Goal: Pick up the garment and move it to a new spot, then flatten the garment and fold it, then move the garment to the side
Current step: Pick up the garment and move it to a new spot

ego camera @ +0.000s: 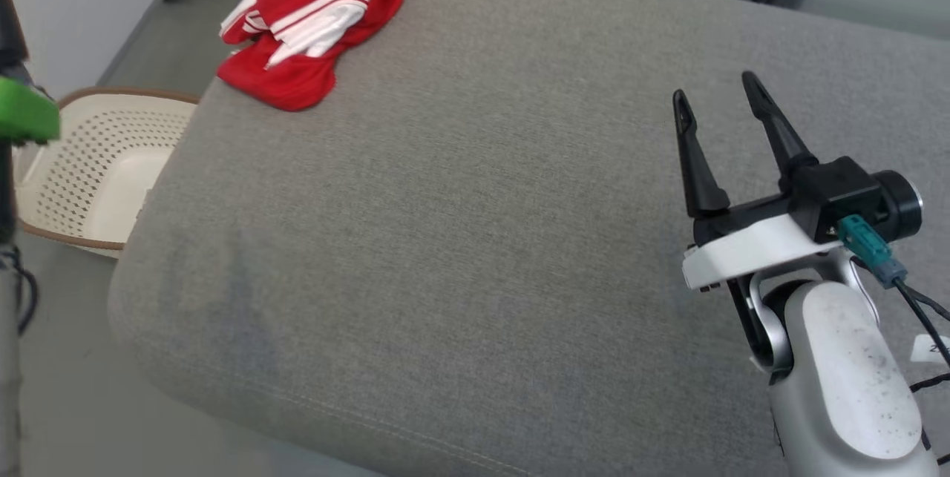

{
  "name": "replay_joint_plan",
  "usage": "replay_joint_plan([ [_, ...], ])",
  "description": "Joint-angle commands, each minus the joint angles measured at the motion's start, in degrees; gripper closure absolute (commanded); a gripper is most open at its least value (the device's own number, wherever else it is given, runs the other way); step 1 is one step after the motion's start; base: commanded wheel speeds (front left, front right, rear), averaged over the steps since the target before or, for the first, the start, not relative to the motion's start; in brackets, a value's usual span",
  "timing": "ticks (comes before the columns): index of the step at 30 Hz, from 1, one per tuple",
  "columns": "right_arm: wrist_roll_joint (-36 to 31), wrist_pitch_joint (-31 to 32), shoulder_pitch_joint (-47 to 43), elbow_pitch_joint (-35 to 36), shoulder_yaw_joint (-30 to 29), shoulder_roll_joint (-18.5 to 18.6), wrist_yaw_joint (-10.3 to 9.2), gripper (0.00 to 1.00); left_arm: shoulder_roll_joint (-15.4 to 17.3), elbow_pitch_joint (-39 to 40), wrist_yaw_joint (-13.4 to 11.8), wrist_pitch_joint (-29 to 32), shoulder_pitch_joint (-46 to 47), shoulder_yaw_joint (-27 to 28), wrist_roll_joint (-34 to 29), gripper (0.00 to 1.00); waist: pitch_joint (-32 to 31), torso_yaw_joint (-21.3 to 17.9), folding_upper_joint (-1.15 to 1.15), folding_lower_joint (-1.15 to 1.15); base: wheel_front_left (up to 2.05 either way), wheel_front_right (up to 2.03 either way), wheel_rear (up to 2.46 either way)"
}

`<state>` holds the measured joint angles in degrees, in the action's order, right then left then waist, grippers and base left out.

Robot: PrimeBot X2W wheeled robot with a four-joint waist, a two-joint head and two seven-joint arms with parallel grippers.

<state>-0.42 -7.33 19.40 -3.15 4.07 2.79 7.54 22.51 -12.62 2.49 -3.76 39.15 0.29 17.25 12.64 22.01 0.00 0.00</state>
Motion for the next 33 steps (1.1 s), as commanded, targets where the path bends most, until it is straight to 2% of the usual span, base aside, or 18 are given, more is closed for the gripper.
replay_joint_plan([
  [1,-0.61,0.51,1.34,1.32,-0.63,0.51,-0.10,0.00,1.46,-1.25,0.94,1.16,4.30,-0.27,-0.16,0.00,12.74,-11.79,0.00,0.00,0.00,0.00,0.00],
  [4,-1.52,1.70,1.79,4.56,-1.58,0.78,-0.10,0.00,3.98,-6.43,2.76,5.72,11.89,-1.79,0.48,0.00,16.73,-14.36,0.00,0.00,0.00,0.00,0.00],
  [8,-2.11,2.50,1.48,8.15,-3.29,0.92,-0.10,0.00,5.18,-13.32,4.18,10.32,19.07,-3.91,2.87,0.00,20.62,-16.95,0.00,0.00,0.00,0.00,0.00],
  [12,-2.50,3.25,0.50,11.02,-4.86,0.84,-0.10,0.00,5.63,-19.31,4.71,12.66,22.45,-5.81,4.91,0.00,23.87,-18.62,0.00,0.00,0.00,0.00,0.00],
  [19,-4.00,3.48,-0.35,13.06,-6.60,0.66,-0.11,0.00,4.52,-28.95,4.90,10.87,22.97,-8.05,6.98,0.00,26.28,-19.69,0.00,0.00,0.00,0.00,0.00],
  [26,-4.88,3.29,-0.39,13.37,-6.59,0.53,-0.11,0.00,5.73,-36.79,4.99,9.57,23.15,-8.50,9.27,0.00,26.26,-20.32,0.00,0.00,0.00,0.00,0.00],
  [27,-4.88,3.23,-0.41,13.35,-6.61,0.51,-0.11,0.00,5.85,-37.57,4.99,9.36,23.44,-8.48,9.32,0.25,26.17,-20.35,0.00,0.00,0.00,0.00,0.00],
  [28,-4.90,3.09,-0.43,13.25,-6.64,0.49,-0.11,0.00,6.01,-38.55,4.97,8.83,23.84,-8.40,9.37,0.56,26.04,-20.38,0.00,0.00,0.00,0.00,0.00],
  [29,-4.89,2.98,-0.44,13.17,-6.64,0.46,-0.11,0.00,6.13,-39.27,4.74,8.48,24.09,-8.34,9.35,0.81,25.90,-20.39,0.00,0.00,0.00,0.00,0.00],
  [30,-4.77,2.81,-0.46,12.97,-6.51,0.42,-0.11,0.00,6.31,-40.19,4.37,8.10,24.23,-8.38,9.14,1.00,25.69,-20.42,0.00,0.00,0.00,0.00,0.00],
  [33,-4.39,2.36,-0.31,12.19,-6.04,0.38,-0.11,0.00,6.64,-41.79,4.01,6.41,24.81,-8.60,8.58,1.00,24.89,-20.55,0.00,0.00,0.00,0.00,0.00],
])
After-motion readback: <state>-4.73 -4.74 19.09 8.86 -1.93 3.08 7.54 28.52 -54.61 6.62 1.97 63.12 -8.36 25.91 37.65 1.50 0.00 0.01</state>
